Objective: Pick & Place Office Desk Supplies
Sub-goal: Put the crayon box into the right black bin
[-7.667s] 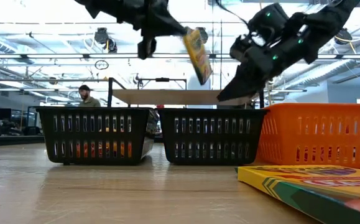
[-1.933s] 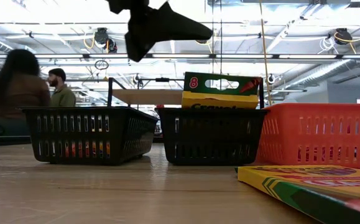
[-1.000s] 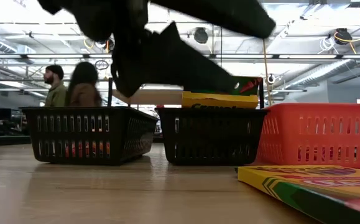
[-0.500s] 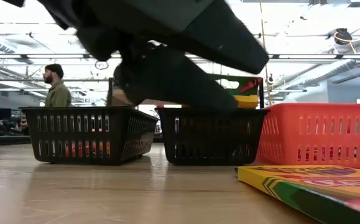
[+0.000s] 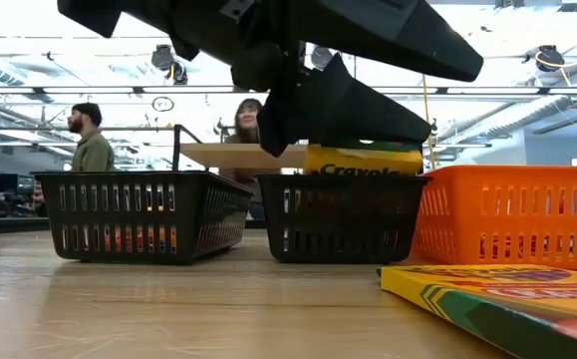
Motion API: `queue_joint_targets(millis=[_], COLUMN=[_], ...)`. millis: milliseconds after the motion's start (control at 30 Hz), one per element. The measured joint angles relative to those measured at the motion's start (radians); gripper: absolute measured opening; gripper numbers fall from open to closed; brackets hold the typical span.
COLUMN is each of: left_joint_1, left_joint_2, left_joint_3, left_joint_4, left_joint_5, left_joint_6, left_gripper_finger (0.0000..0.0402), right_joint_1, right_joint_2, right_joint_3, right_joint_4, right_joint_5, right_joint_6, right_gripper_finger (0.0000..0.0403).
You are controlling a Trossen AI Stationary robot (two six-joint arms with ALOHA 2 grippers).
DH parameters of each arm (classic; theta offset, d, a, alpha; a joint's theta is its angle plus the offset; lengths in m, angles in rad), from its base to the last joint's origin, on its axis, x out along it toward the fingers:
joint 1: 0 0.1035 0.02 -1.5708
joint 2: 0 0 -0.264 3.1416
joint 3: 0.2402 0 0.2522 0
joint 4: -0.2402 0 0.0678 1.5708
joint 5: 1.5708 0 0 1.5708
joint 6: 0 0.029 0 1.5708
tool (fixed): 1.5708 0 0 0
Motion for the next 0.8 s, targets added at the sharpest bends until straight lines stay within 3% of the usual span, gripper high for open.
queue_joint_targets(millis=[267, 567, 800], left_joint_1=[-0.023, -0.084, -0.127], left_joint_2=[0.0, 0.0, 0.0], left_joint_3=[0.0, 0.024, 0.095], left_joint_4=[-0.032, 0.008, -0.143], left_joint_5=[0.007, 0.032, -0.038], left_joint_6=[0.041, 0.083, 0.141], left_gripper_finger=[0.023, 0.023, 0.023], right_joint_1=[0.034, 0.085, 0.102], right_joint_2=[0.002, 0.002, 0.002], right_joint_3=[0.085, 0.171, 0.174], right_joint_4=[-0.148, -0.15, -0.212], right_joint_5=[0.076, 0.107, 0.134], right_joint_6=[0.03, -0.018, 0.038], right_gripper_finger=[0.0008, 0.0008, 0.0008])
